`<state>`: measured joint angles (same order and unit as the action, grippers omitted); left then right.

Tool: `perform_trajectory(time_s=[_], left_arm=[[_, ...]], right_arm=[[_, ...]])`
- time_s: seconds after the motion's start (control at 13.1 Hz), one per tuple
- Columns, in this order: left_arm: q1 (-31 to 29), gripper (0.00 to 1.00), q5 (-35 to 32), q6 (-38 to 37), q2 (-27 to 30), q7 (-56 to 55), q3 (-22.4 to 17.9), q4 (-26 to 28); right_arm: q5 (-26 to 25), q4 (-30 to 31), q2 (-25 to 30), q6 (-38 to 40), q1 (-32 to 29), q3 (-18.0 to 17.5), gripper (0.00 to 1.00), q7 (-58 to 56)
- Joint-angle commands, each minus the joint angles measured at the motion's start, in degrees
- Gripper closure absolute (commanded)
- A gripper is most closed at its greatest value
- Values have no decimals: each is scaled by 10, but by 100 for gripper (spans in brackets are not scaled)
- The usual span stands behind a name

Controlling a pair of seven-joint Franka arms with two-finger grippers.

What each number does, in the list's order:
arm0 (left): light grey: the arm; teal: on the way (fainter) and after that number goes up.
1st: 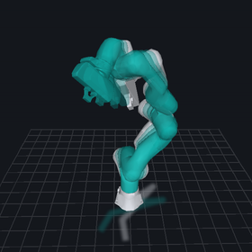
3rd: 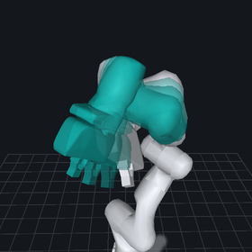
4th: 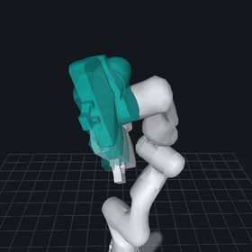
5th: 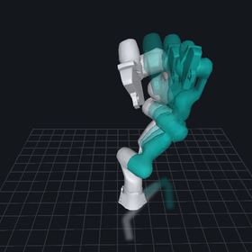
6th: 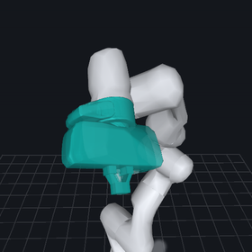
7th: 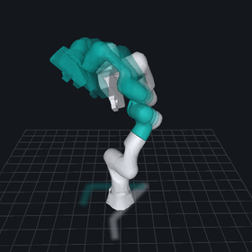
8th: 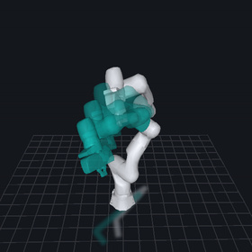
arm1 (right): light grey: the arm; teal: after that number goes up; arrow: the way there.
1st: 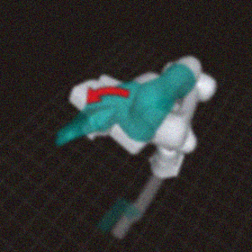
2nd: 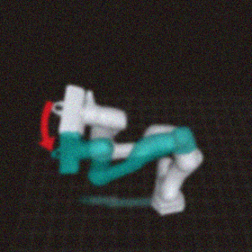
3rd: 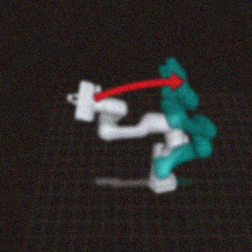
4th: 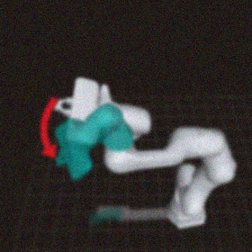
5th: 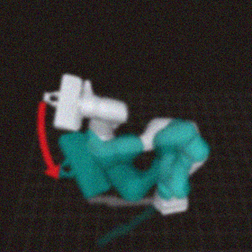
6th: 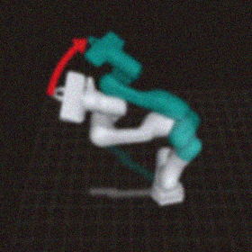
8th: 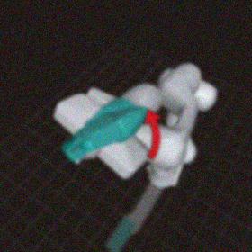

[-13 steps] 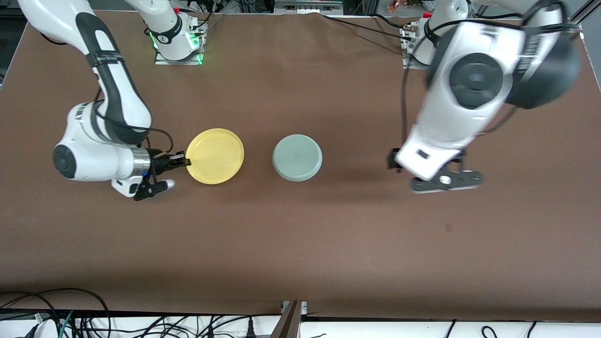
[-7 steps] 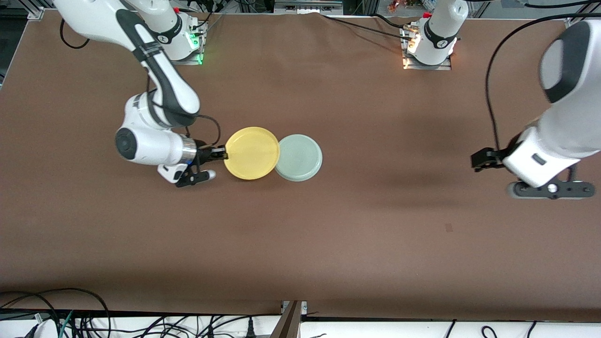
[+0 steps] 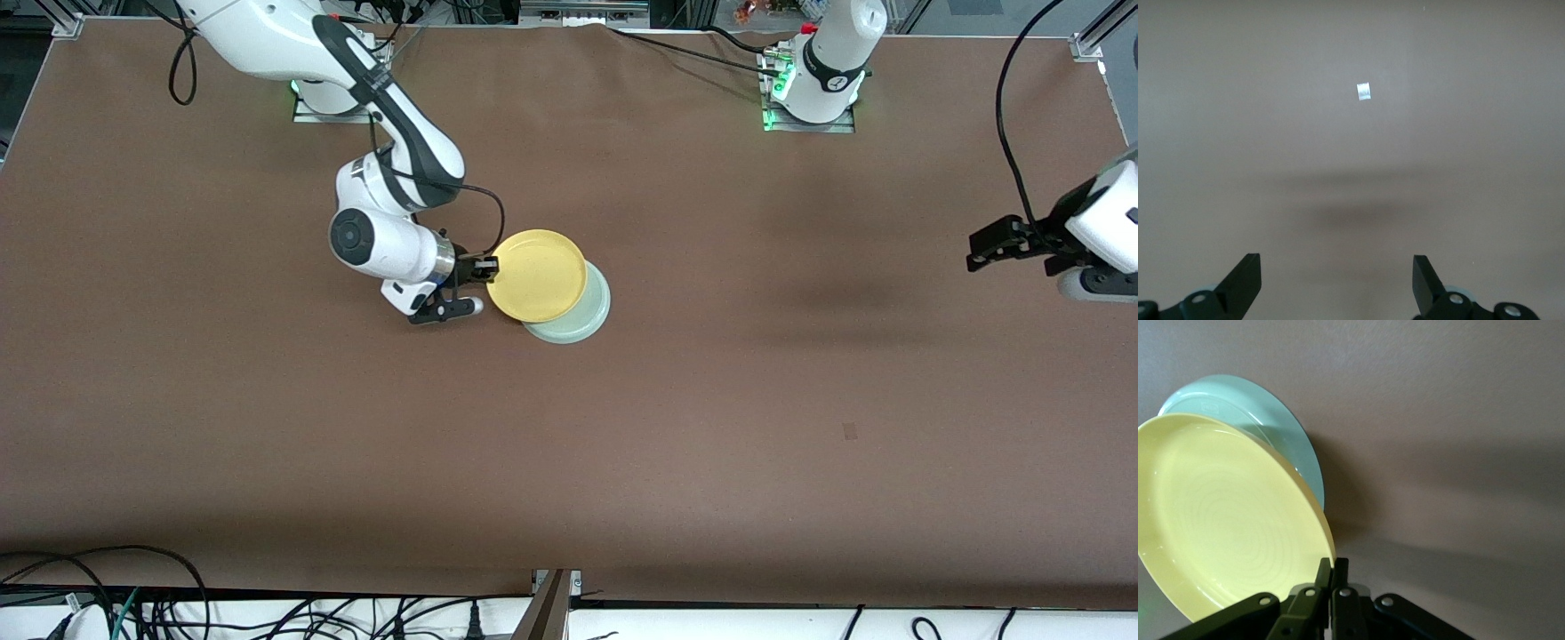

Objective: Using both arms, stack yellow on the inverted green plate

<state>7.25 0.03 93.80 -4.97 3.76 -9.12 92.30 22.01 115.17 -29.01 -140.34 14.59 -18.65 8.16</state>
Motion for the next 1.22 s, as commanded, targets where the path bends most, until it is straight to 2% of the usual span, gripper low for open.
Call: perform_trajectory(time_s=[0.0, 1.14], left_arm=[[-21, 0, 12, 13, 22, 19, 5, 44], [-44, 0, 11, 2, 22, 31, 2, 20]], right_arm=[[11, 1, -11, -17, 11, 3, 100, 7], [10, -11, -33, -65, 38, 3, 100, 34]])
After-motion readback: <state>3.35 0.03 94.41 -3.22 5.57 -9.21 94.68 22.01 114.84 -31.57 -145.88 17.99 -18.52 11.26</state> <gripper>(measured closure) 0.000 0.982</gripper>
